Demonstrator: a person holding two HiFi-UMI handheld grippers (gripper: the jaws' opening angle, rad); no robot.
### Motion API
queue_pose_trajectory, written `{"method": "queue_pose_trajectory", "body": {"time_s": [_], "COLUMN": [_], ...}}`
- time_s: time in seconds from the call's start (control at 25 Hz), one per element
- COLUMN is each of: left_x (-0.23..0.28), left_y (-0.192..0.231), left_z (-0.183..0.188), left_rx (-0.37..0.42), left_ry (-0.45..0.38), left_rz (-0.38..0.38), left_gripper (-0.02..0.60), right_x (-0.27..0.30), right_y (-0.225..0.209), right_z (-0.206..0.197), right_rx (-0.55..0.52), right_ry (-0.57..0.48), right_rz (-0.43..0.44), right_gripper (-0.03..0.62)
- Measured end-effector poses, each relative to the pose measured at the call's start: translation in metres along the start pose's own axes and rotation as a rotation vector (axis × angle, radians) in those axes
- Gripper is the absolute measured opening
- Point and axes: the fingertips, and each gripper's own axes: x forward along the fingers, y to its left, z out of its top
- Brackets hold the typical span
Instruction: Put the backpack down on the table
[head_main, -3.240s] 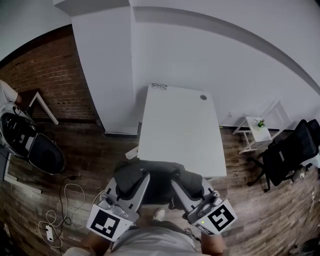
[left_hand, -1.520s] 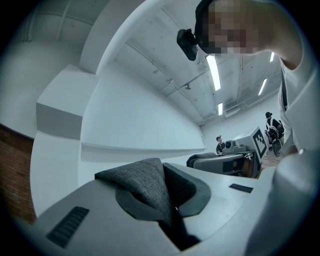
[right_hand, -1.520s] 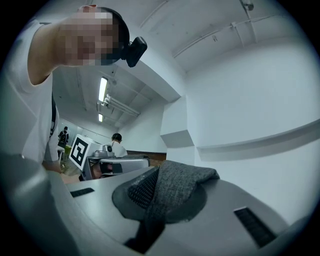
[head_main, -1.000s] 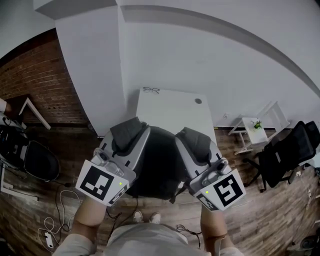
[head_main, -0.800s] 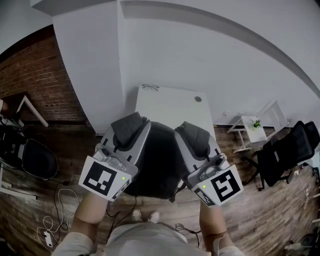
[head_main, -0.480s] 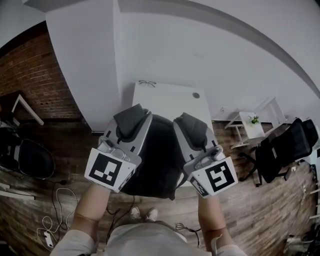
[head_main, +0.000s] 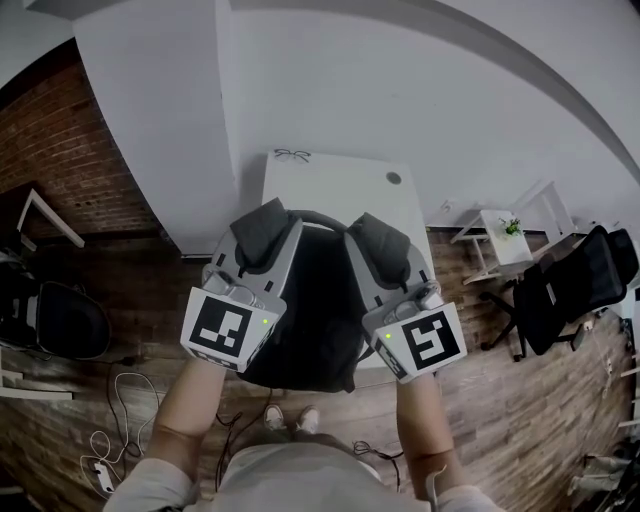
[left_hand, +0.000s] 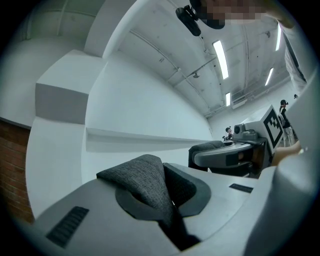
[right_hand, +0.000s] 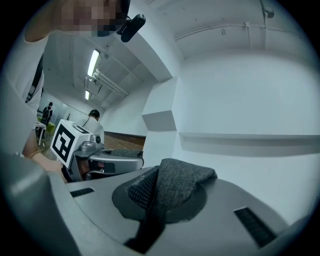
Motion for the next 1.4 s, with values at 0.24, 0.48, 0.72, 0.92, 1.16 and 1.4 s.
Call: {"method": "queue_pose_trajectory", "body": {"time_s": [0.24, 0.48, 0.72, 0.92, 1.16, 1.4], "left_x": [0.014, 0.031, 0.037, 0.044, 0.05, 0.061], "left_y": [0.013, 0.021, 0.023, 0.024, 0.026, 0.032], "left_z": [-0.041, -0.081, -0.107, -0.125, -0.154, -0.192], "left_rx": [0.008, -0.027, -0.053, -0.06, -0.073, -0.102], "left_ry": [0.081, 0.158, 0.191, 0.218, 0.268, 0.335], "left_rz": [0.005, 0.005, 0.001, -0.005, -0.005, -0.009], "left_gripper": [0.037, 0.037, 0.037, 0.037, 0.037, 0.037], "right_x": [0.014, 0.029, 0.041, 0.046, 0.052, 0.069], "right_y": [-0.003, -0.013, -0.019, -0.019, -0.019, -0.026], "right_z": [-0.032, -0.072, -0.095, -0.113, -0.14, -0.174], "right_rx": [0.045, 0.068, 0.091, 0.116, 0.152, 0.181], "right_ry": [0.045, 0.113, 0.143, 0.173, 0.21, 0.273], "right_rz": [-0.008, -0.018, -0.024, -0.025, -0.025, -0.036], "right_gripper": [0.049, 0.049, 0.049, 0.049, 0.049, 0.051]}}
